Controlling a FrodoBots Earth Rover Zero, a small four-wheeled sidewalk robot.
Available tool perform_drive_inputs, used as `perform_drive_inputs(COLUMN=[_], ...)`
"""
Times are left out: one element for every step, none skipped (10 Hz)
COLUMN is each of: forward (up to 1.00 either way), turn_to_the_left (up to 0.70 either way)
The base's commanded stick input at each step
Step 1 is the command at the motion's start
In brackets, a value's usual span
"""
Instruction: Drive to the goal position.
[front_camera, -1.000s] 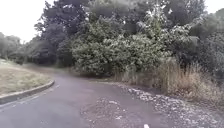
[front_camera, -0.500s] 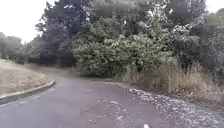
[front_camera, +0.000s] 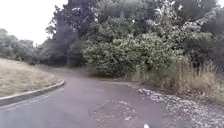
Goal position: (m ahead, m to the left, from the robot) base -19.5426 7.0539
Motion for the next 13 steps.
perform_drive_inputs(forward=[0.0, 0.0, 0.0, 0.0, 0.0, 0.0, 0.0, 0.0, 0.0, 0.0, 0.0, 0.0, 0.0], turn_to_the_left=[0.45, 0.45, 0.45, 0.45, 0.25, 0.0, 0.0, 0.0, 0.0, 0.0, 0.0, 0.0, 0.0])
